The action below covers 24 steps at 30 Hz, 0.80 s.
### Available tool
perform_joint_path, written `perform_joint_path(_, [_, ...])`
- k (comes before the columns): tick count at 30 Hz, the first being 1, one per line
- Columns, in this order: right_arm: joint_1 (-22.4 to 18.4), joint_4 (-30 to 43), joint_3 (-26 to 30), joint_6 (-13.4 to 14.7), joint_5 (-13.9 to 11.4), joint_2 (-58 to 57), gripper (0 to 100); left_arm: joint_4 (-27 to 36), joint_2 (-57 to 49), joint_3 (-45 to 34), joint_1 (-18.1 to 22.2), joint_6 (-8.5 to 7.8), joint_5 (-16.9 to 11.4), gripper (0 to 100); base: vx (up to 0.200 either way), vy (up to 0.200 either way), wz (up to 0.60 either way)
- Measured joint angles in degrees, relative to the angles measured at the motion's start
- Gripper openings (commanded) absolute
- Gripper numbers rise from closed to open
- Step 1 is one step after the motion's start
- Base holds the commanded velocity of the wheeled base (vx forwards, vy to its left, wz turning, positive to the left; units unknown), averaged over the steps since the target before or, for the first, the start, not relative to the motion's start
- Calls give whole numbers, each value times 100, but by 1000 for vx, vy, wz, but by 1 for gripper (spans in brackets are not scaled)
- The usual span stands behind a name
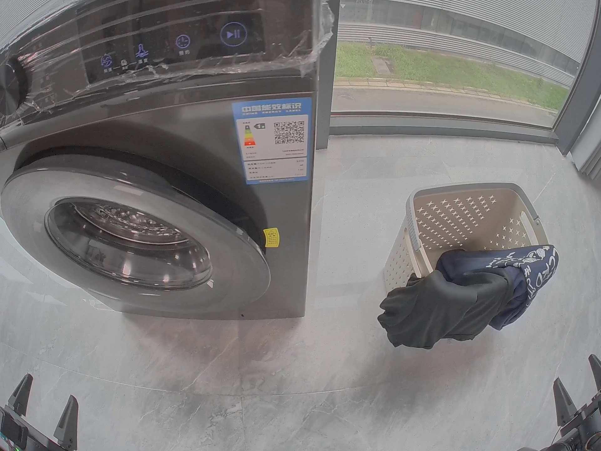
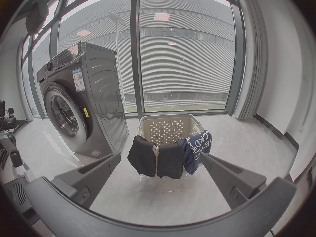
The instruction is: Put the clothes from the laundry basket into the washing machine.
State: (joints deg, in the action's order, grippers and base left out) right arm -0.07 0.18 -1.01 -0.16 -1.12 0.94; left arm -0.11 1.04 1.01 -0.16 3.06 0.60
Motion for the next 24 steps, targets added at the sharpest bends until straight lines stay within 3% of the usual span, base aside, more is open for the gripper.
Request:
perform_joint_path(4, [0, 0, 0, 0, 1, 0, 100, -2, 0, 0, 0, 0, -2, 100, -200, 0, 0])
perform_joint_path(13, [0, 2, 0, 0, 0, 0, 100, 29, 0, 0, -2, -2, 0, 100, 0, 0, 0])
perform_joint_path(24, [0, 0, 0, 0, -2, -1, 100, 1, 0, 0, 0, 6, -2, 100, 0, 200, 0])
